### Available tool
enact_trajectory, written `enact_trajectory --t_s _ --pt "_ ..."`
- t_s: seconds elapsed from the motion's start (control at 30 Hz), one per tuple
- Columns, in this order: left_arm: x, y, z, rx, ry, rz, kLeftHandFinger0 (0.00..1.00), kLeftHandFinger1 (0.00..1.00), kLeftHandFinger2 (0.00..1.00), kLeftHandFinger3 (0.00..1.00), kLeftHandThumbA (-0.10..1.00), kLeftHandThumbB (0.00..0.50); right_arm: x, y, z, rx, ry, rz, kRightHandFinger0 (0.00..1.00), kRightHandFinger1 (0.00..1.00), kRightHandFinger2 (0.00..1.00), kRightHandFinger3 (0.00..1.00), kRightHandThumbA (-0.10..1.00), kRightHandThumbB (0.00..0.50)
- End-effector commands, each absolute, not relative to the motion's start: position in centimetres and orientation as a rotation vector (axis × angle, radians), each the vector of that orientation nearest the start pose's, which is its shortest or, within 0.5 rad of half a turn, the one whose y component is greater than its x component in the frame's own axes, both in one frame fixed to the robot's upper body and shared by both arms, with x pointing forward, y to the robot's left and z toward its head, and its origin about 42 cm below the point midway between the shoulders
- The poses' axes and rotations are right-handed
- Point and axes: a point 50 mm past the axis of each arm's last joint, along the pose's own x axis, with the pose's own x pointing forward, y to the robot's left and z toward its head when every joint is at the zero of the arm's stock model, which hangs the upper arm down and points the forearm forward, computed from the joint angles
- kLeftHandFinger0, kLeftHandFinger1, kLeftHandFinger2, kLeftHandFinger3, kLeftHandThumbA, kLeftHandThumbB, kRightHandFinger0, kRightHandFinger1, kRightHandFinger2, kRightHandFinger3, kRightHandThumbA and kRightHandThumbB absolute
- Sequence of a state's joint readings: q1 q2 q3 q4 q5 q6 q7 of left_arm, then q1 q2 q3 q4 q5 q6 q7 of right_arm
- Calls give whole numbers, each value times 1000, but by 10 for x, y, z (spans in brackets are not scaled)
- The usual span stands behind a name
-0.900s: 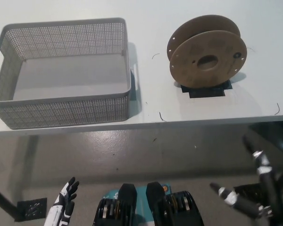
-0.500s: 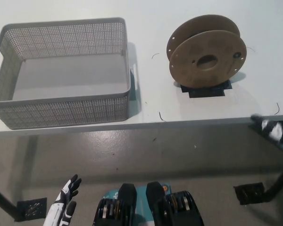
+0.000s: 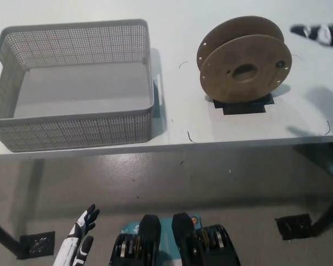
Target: Use the right hand to pick up a 3d printing filament and place it into a container on the left side
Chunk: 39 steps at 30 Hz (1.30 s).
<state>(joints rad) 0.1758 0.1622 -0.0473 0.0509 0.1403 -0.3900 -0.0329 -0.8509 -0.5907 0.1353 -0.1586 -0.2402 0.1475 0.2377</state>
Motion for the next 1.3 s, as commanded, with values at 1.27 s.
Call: enact_trajectory --t_s 1.27 --pt "196 252 82 362 -255 -252 1000 1000 1000 1000 1000 393 589 -167 530 -1478 437 458 1000 1000 1000 1000 1000 359"
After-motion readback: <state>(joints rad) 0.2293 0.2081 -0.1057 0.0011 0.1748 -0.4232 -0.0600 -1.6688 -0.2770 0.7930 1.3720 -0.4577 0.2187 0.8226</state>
